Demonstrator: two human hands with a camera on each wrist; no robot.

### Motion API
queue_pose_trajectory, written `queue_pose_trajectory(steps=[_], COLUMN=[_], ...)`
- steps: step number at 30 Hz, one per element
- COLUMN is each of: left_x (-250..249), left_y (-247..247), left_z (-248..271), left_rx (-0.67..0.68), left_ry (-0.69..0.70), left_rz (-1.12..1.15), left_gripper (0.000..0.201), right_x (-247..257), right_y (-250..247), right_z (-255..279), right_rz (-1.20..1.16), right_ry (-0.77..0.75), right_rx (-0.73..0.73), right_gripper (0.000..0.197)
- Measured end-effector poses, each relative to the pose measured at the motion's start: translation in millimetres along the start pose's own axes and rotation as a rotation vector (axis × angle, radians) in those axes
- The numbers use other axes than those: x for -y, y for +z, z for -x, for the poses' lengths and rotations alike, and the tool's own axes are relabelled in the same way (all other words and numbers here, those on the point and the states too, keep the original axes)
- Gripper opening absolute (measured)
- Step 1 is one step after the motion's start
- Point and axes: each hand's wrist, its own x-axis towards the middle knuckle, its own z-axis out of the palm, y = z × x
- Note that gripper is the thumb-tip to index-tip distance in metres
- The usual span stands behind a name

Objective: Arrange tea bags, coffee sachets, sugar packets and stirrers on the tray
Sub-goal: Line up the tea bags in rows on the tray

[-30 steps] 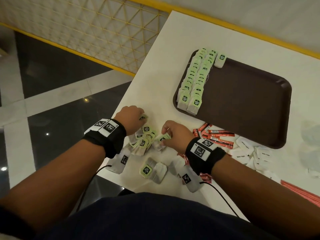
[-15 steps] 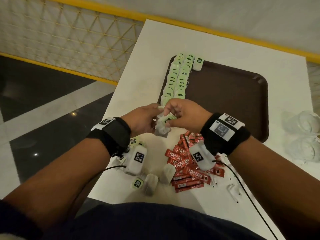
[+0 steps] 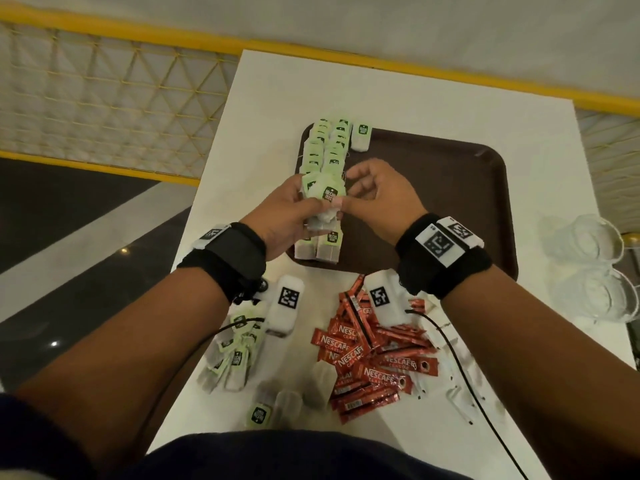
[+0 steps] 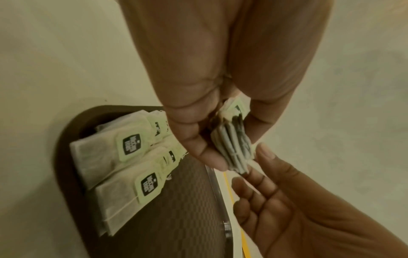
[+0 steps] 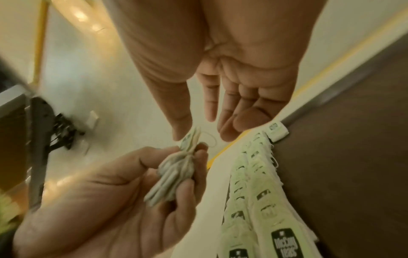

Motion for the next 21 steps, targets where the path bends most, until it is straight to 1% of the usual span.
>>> queue_pose_trajectory(steps=[2, 4, 6, 9, 13, 14, 17, 19, 21], left_x=[-3.4, -5.0, -5.2, -6.1, -9.4, -10.7, -12.7, -12.3, -12.1], left_y=[-0.4, -2.2, -3.3, -5.5, -10.8, -13.0, -19.5, -24.4, -28.3], left_z=[-12.2, -24.3, -36.1, -50.1, -66.2, -71.4, -85.5, -93.2, -98.4], left_rx=[-0.025, -0.027, -0.003, 0.002, -0.009, -0.025, -0.094, -0.125, -0.145], left_ry=[0.032, 0.054, 0.072, 0.092, 0.035, 0.011, -0.031, -0.032, -0.032], left_rz=[-0.071, -0.133, -0.176, -0.201, -0.176, -0.145, -0.041, -0.028, -0.031], left_gripper=[0.031, 0.027, 0.034, 0.035, 0.042, 0.041, 0.027, 0.028, 0.031], right_x=[-8.5, -12.9, -15.1, -18.5, -24.9, -26.8, -35.9, -45.0, -56.0], right_y=[0.0, 1.8, 6.1, 12.4, 12.1, 10.8, 4.9, -1.3, -7.3], right_z=[-4.6, -9.8, -18.1, -34.6, -58.0, -64.1, -84.4, -99.5, -115.2], right_rz=[-0.086, -0.19, -0.245, -0.327, -0.419, -0.431, -0.504, -0.532, -0.47], right_ry=[0.085, 0.15, 0.188, 0.228, 0.27, 0.275, 0.289, 0.302, 0.308], right_rx=[-0.03, -0.014, -0.013, -0.055, -0.072, -0.067, -0.06, -0.076, -0.104], right_gripper=[0.034, 0.03, 0.026, 0.015, 0.016, 0.015, 0.006, 0.005, 0.005])
